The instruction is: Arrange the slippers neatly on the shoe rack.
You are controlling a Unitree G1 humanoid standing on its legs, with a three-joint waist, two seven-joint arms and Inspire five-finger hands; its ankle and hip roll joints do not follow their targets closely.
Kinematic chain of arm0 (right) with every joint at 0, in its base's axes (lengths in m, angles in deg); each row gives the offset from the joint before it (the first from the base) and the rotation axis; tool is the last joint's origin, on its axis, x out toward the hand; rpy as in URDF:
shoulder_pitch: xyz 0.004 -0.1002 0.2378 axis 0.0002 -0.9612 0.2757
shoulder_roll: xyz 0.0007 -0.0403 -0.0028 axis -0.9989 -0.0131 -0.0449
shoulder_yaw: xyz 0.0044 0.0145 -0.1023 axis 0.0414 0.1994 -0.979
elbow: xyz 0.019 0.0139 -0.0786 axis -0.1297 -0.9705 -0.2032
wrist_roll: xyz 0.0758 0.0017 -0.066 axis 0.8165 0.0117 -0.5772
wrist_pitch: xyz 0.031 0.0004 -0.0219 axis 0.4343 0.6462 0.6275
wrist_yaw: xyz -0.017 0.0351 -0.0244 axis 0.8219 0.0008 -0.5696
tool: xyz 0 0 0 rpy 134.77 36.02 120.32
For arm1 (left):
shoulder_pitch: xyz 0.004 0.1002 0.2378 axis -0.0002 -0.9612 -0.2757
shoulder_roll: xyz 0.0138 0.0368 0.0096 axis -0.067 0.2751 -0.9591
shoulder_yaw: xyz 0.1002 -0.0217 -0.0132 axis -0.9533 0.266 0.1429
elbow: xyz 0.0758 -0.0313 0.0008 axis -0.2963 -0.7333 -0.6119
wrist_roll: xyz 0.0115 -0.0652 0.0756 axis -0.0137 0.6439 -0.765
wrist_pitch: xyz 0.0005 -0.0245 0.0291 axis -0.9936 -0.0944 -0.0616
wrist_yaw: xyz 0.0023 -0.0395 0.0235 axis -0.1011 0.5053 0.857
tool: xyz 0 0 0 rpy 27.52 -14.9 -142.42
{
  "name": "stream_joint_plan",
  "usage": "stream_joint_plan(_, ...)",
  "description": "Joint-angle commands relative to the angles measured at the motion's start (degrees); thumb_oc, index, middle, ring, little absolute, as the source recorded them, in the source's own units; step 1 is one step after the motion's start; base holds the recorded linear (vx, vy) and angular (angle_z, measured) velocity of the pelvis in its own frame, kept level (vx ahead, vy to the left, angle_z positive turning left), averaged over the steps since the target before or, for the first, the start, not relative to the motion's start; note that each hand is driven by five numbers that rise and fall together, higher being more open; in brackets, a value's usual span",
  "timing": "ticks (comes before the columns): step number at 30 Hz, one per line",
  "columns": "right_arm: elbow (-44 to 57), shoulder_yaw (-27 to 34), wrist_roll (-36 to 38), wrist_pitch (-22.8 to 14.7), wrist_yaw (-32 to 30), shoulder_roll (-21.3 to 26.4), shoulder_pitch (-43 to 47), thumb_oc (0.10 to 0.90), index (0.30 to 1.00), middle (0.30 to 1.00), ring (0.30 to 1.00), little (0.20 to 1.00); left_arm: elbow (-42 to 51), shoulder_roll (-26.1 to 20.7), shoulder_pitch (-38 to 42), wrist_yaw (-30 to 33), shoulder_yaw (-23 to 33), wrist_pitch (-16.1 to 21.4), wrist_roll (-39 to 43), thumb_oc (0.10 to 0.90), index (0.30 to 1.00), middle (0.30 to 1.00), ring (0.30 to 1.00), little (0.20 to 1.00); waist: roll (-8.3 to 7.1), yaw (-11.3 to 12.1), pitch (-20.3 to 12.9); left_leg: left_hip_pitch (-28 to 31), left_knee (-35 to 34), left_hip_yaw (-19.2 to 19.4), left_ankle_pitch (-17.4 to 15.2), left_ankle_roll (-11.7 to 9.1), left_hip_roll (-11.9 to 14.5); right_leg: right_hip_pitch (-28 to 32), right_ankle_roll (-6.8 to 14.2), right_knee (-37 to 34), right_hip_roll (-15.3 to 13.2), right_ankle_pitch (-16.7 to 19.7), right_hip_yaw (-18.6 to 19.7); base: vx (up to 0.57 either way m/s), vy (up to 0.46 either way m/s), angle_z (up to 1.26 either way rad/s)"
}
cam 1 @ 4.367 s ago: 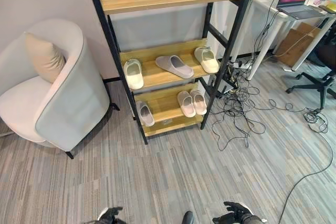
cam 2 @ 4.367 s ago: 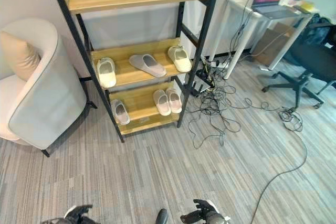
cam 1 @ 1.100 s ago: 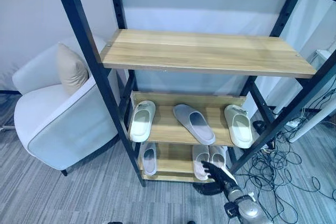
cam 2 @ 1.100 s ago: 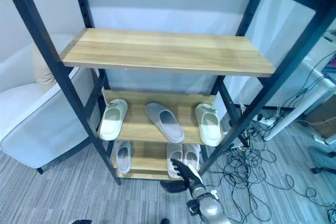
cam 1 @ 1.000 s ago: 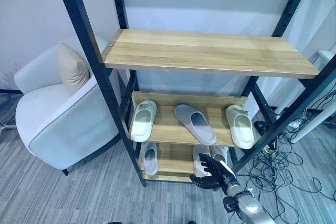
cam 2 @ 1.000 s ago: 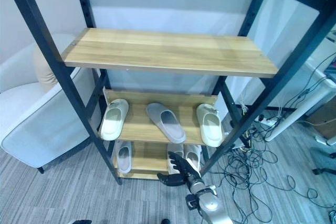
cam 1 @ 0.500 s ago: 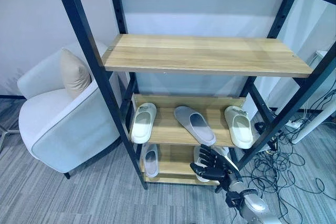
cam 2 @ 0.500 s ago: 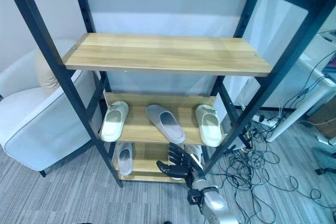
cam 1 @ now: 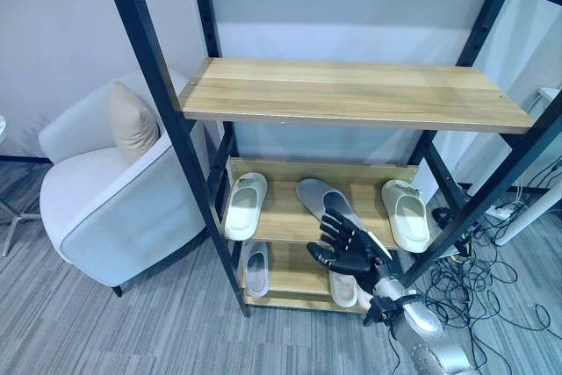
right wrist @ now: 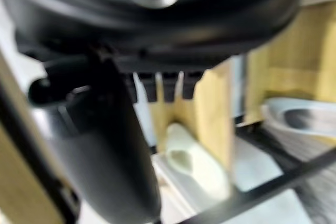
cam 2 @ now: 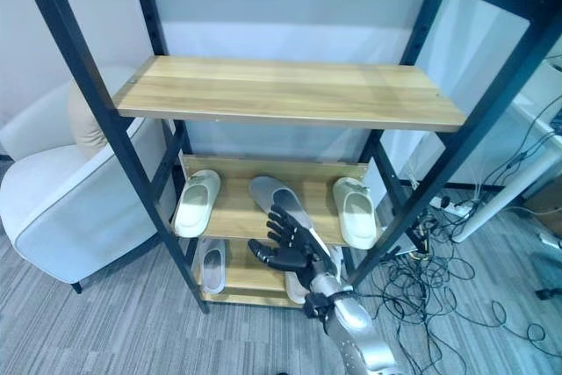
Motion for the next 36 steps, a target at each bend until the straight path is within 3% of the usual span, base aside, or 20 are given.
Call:
stream_joint_plan(1, 9.9, 4.9, -18.3, -7.9, -7.1, 3.3, 10.1, 0.800, 0.900, 0.900, 0.900, 0.900, -3.2, 2.8, 2.4, 0.6, -1.4, 1.9, -1.6, 0.800, 0.900, 0.900, 0.900, 0.900, -0.87, 1.5, -2.0, -3.1, 0.1, 3.5, 0.5, -2.0, -1.9, 2.5, 5.4, 3.1, -1.2, -6.3, -0.9, 0.01, 0.022, 0.04)
stream_joint_plan(7, 9.0, 9.3, -28.8, -7.3, -11.9, 8.2, 13.1, 0.800, 0.900, 0.900, 0.900, 0.900, -3.4, 2.8, 2.3, 0.5, -1.5, 2.0, -2.5, 0.800, 0.900, 0.900, 0.900, 0.900, -1.21, 2.4, -1.7, -3.2, 0.1, 3.2, 0.4, -1.8, -1.9, 2.4, 5.6, 3.3, -1.4, -6.3, -1.4, 0.01, 0.020, 0.06)
stream_joint_plan(23, -5.7, 10.4, -34.7, -6.1, -14.6, 23.0, 19.5, 0.800, 0.900, 0.900, 0.900, 0.900, -4.4, 0.9, 1.8, -1.3, -2.3, 2.4, -2.5, 0.800, 0.900, 0.900, 0.900, 0.900, -3.74, 4.3, 0.8, -5.1, 0.1, 2.2, 1.2, -2.0, -1.5, 0.5, 5.9, 3.5, -1.4, -6.0, -2.0, 0.00, 0.005, 0.04)
stream_joint_plan(36, -16.8, 6.3, -36.1, -5.1, -15.8, 22.7, 24.3, 0.800, 0.900, 0.900, 0.900, 0.900, -4.1, 0.2, 2.4, -1.3, -3.4, 2.8, -1.4, 0.800, 0.900, 0.900, 0.900, 0.900, -5.95, 6.4, 3.3, -7.3, 0.1, 0.9, 1.9, -2.2, -1.2, -0.9, 5.9, 3.3, -1.1, -5.6, -3.0, -0.01, 0.000, 0.06)
